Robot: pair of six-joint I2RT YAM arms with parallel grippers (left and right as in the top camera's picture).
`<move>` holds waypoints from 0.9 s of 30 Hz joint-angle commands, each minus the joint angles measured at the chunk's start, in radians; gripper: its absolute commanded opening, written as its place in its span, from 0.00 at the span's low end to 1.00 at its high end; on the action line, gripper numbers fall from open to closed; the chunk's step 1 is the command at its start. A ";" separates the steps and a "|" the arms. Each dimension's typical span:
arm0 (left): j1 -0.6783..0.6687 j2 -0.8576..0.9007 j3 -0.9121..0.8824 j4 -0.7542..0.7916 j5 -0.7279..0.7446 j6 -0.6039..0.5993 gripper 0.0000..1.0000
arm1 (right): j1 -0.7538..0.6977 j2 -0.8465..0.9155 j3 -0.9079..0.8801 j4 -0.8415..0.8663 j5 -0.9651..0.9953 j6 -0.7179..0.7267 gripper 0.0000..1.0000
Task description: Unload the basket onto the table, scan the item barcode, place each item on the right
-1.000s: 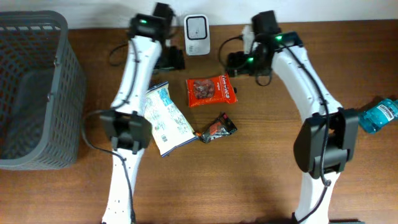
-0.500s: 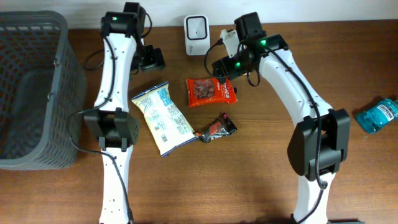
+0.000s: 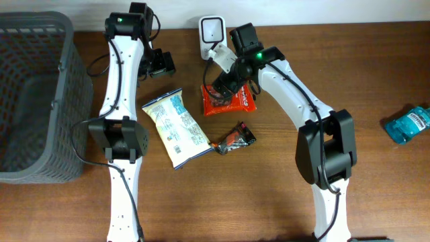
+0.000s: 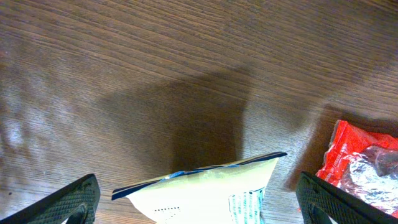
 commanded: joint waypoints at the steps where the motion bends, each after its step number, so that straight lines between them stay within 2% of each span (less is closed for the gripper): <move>1: 0.002 -0.008 0.014 -0.002 -0.011 -0.016 0.99 | -0.004 0.057 -0.004 0.000 -0.021 -0.071 0.99; 7: 0.002 -0.008 0.014 -0.002 -0.011 -0.016 0.99 | -0.004 0.114 -0.004 -0.111 -0.006 -0.073 0.99; 10: 0.002 -0.008 0.014 -0.002 -0.011 -0.016 0.99 | -0.011 0.115 -0.004 -0.261 0.011 -0.073 0.99; 13: 0.002 -0.008 0.014 -0.001 -0.011 -0.016 0.99 | -0.008 0.105 -0.001 -0.351 0.011 0.033 0.99; 15: 0.002 -0.008 0.014 -0.002 -0.011 -0.016 0.99 | -0.008 0.069 0.013 -0.372 0.012 0.097 0.99; 19: 0.002 -0.008 0.014 -0.001 -0.011 -0.016 0.99 | -0.008 0.038 0.132 -0.390 0.015 0.126 0.99; 25: 0.002 -0.008 0.014 -0.002 -0.011 -0.016 0.99 | 0.002 0.089 0.105 -0.325 0.003 0.115 1.00; 27: 0.002 -0.008 0.014 -0.001 -0.011 -0.016 0.99 | 0.014 0.110 0.075 -0.323 0.004 0.115 0.95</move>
